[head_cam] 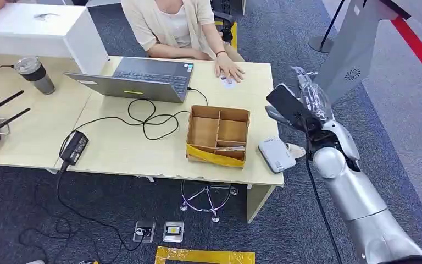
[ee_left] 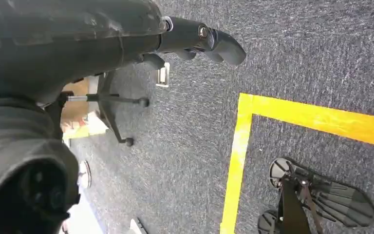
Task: Pass the card to the sensor for recognition and then transmit it.
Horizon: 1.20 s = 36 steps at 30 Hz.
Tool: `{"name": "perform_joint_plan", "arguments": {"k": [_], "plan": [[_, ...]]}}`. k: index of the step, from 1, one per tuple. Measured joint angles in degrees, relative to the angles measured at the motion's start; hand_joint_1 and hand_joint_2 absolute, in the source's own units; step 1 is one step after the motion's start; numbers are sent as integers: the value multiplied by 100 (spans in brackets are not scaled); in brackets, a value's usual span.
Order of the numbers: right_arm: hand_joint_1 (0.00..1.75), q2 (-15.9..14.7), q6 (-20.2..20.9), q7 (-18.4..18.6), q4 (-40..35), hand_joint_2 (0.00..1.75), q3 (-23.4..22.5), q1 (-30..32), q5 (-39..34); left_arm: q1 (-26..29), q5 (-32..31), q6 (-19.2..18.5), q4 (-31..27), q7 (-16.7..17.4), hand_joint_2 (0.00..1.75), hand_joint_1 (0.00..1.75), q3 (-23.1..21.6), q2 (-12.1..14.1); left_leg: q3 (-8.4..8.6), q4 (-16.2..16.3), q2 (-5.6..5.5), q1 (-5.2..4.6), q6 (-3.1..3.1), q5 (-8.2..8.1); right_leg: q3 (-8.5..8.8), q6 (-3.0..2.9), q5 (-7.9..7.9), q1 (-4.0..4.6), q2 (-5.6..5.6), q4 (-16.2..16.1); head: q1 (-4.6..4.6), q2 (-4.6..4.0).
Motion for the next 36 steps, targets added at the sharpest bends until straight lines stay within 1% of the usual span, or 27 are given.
{"name": "perform_joint_plan", "arguments": {"k": [5, 10, 13, 17, 19, 21, 24, 27, 28, 30, 32, 34, 36], "plan": [[0, -120, 77, 50, -642, 175, 107, 261, -15, 3, 13, 74, 0, 33, 0, 0, 4, -20, -1, 0, -1, -1, 0, 0, 1, 0, 0, -1, -1, -1, 0, 0], [0, -159, 221, 177, -1210, 175, 319, 535, 124, -3, 120, 387, 0, 171, 0, 0, 92, -70, -1, 0, -1, 0, 0, 0, 1, 0, 0, 0, -1, 0, -4, 0], [0, -144, 107, 333, -1534, 175, 540, 753, 433, -13, 157, 601, 0, 197, 0, 0, 109, -136, -1, -1, -1, 1, 0, 0, 1, -2, -1, 1, -2, 0, 0, 0], [0, -131, -19, 437, -1837, 175, 811, 974, 581, -20, 173, 697, 0, 232, 0, 0, 144, -210, -3, -2, -1, 1, -1, -1, 1, -2, -2, 1, -1, -1, 0, 0], [0, -131, -155, 444, -1912, 175, 903, 1027, 695, -24, 173, 750, 0, 251, 0, 0, 153, -232, -2, -2, -1, 1, -1, -1, 1, -2, -2, 1, -1, -1, 2, 0], [0, -120, -390, 442, -1934, 175, 1036, 1124, 878, -26, 175, 848, 0, 288, 0, 0, 188, -262, -2, -2, -1, 1, -1, -1, 2, -2, -2, 1, -2, -2, 0, 0], [0, -70, -853, 442, -1916, 175, 1276, 1323, 1175, -28, 177, 1020, 0, 308, 0, 0, 234, -313, -3, -3, -2, 1, -1, -1, 2, -3, -2, 1, -3, -2, 0, 0], [0, 29, -1379, 542, -1810, 175, 1544, 1520, 1537, -36, 177, 1172, 0, 361, 0, 0, 238, -376, -2, -3, -2, 2, -4, -3, 2, -5, -3, 2, -2, -1, -2, 0], [0, 66, -1483, 579, -1761, 175, 1626, 1597, 1626, -37, 175, 1213, 0, 376, 0, 0, 240, -391, -3, -3, -2, 2, -4, -3, 2, -6, -4, 2, -4, -1, -2, 0], [0, 120, -1595, 700, -1691, 175, 1740, 1721, 1782, -38, 157, 1380, 0, 457, 0, 0, 243, -433, -3, -3, -2, 2, -6, -5, 1, -10, -7, 3, -4, -1, 0, 0], [0, 194, -1624, 909, -1648, 175, 1840, 1865, 2023, -42, 131, 1658, 0, 520, 0, 0, 243, -518, -2, -3, -2, 2, -6, -6, 1, -11, -7, 3, -2, -2, -2, 0], [0, 284, -1593, 1128, -1621, 175, 1957, 2083, 2293, -44, 120, 1928, 0, 551, 0, 0, 245, -634, -4, -3, -2, 2, -8, -8, 1, -11, -7, 2, -3, -2, 0, 0], [0, 352, -1508, 1266, -1617, 175, 2031, 2206, 2431, -44, 118, 2050, -2, 577, 0, 0, 249, -735, -5, -3, -2, 2, -7, -9, 1, -11, -7, 2, -3, -2, 0, 0]]}}
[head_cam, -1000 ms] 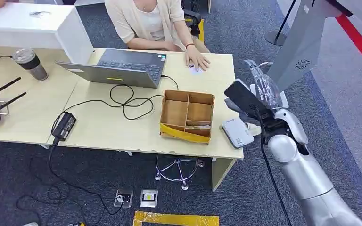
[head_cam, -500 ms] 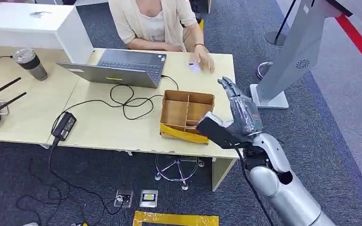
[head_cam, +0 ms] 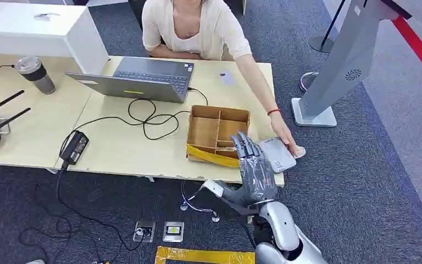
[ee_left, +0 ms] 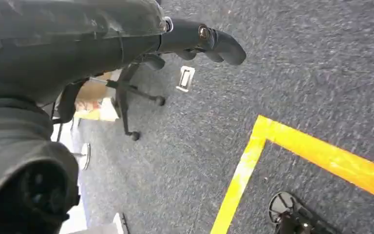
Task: Pass the card to the sensor for recognition and then transmit it.
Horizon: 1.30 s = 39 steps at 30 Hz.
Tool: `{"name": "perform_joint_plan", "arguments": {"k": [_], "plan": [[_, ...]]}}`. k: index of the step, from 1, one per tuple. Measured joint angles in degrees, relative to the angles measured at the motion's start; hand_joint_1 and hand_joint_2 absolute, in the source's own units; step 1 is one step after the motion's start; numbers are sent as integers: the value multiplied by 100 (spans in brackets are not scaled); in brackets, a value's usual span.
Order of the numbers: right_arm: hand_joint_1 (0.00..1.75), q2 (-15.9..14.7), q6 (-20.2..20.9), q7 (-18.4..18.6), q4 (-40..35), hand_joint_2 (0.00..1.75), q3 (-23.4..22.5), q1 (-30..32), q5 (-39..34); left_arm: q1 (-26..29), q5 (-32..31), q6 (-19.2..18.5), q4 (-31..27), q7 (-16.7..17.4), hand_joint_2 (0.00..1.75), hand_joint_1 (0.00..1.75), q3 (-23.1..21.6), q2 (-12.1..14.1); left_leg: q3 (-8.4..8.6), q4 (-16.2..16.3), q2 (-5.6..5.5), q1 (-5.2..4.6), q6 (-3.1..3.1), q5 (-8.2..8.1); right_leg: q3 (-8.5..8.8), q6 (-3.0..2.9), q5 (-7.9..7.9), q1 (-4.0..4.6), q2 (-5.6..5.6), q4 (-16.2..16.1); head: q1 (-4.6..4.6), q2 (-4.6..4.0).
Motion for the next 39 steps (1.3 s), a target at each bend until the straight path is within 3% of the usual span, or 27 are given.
{"name": "perform_joint_plan", "arguments": {"k": [6, 26, 34, 39], "plan": [[0, 275, 334, 212, 166, 175, 59, 36, 133, -13, -22, 87, -2, 33, 0, 0, 28, -190, 3, 0, 1, 0, -1, 0, 0, 0, 0, 0, 1, -1, -2, 0], [0, 791, 481, 332, 625, 175, 39, -67, 57, -13, -118, -129, -2, -99, 0, 0, 28, -266, 3, 0, 1, 3, -2, 1, 1, 0, 0, 3, 1, 1, 0, 0], [0, 1141, 231, 161, 1141, 175, 28, -326, 59, -13, -245, -219, -2, -123, 0, 0, 31, -253, 3, 0, 1, 3, -2, 2, 1, 0, 0, 3, 2, 1, 0, 0], [0, 1434, -130, 17, 1751, 175, 30, -518, 48, -12, -326, -249, -2, -147, 0, 0, 31, -221, 3, 0, 1, 4, -3, 2, 1, 0, 0, 4, 1, 2, -2, 0]]}}
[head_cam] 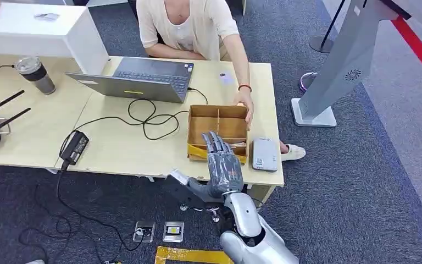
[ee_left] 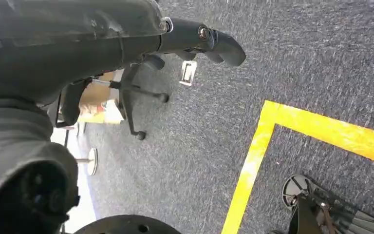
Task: Pass the card to the sensor for recognition and then transmit it.
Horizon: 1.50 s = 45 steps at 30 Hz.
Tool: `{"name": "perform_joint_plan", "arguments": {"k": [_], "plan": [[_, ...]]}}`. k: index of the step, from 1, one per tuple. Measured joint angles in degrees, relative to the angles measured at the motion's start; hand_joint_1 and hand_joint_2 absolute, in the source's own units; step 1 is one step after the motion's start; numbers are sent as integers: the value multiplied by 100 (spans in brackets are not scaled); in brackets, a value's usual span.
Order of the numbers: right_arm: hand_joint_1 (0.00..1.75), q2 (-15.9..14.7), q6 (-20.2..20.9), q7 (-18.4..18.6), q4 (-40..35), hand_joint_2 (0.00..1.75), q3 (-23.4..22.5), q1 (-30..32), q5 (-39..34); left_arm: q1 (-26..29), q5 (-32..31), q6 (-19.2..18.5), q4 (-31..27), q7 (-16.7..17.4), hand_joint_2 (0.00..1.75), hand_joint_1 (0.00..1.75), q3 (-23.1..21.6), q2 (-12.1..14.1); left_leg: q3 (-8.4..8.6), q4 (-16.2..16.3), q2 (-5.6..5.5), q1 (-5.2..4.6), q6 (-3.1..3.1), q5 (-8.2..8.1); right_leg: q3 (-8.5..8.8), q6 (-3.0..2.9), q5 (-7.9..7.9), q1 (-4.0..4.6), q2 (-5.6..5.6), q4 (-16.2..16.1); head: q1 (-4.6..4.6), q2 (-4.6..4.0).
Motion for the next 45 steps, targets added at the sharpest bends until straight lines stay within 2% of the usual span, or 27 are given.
{"name": "perform_joint_plan", "arguments": {"k": [5, 9, 11, 14, 22, 32, 45], "plan": [[0, 181, -349, -131, 599, 175, -2, -131, -15, 3, -55, -44, 0, -26, 0, 0, 0, 33, -1, 0, 0, 0, 0, 0, 0, 0, 0, 0, 0, 0, 2, 0], [0, 323, -487, -137, 1090, 175, 0, -241, 35, 4, -79, -666, 0, -109, 0, 0, 2, 214, -1, 0, 0, 2, 0, 0, 0, 0, 0, 2, 0, 0, 4, 0], [0, 380, -575, -238, 1342, 175, -2, -337, 44, 0, -87, -813, 0, -125, 0, 0, 2, 332, -1, 0, 0, 5, 0, 0, -1, 0, 0, 5, 0, 0, 2, 0], [0, 406, -596, -363, 1727, 175, -11, -625, 24, 3, -87, -822, 0, -153, 0, 0, 13, 439, 2, 0, 1, 5, -2, 1, -1, -1, 0, 7, 1, 0, 2, 0], [0, 492, -590, -220, 2338, 175, -17, -983, 151, 10, -83, -872, 2, -240, 0, 0, 101, 527, -1, 1, 0, 5, -3, 2, 0, -1, 0, 6, 0, 0, 2, 0], [0, 490, -575, 138, 2731, 175, -114, -1299, 457, 25, -118, -1215, 2, -323, 0, 0, 114, 654, 0, 1, 0, 6, -4, 2, -1, -1, 0, 7, 1, -1, 2, 0], [0, 481, -459, 284, 3038, 175, -203, -1474, 651, 33, -153, -1311, 2, -326, 0, 0, 116, 734, -1, 1, 0, 6, -4, 2, -1, -1, 0, 7, 1, -1, 2, 0]]}}
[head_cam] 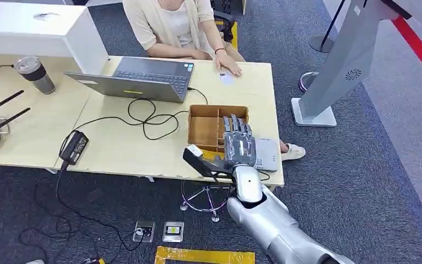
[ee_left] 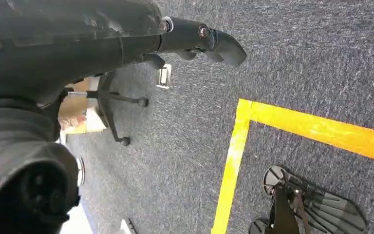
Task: Pass the card to the sensor for recognition and then transmit it.
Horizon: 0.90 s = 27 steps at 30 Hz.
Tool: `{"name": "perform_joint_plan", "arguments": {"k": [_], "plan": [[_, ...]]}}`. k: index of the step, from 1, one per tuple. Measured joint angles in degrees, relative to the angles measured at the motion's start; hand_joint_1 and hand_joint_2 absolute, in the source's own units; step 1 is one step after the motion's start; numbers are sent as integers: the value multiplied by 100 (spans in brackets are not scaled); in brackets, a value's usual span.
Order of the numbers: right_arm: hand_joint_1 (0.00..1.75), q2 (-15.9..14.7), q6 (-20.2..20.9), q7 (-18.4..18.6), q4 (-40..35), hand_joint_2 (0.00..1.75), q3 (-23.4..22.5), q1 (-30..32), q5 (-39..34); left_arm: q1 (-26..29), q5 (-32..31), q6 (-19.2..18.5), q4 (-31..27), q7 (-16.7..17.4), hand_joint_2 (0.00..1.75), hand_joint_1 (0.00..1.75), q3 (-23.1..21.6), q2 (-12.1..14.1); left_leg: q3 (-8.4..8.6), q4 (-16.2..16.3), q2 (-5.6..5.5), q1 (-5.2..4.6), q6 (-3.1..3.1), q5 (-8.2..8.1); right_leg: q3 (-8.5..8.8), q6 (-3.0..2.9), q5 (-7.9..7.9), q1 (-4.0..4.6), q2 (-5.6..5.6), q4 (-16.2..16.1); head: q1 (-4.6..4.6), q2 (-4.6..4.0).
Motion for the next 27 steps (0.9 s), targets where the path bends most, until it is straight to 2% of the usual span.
{"name": "perform_joint_plan", "arguments": {"k": [27], "plan": [[0, 155, 256, -59, 304, 175, -46, -18, 286, 2, 57, 175, 0, 41, 0, 0, 17, -44, 1, 0, 0, 0, 0, 0, 1, 0, 0, 0, 0, 0, 0, 0]]}}
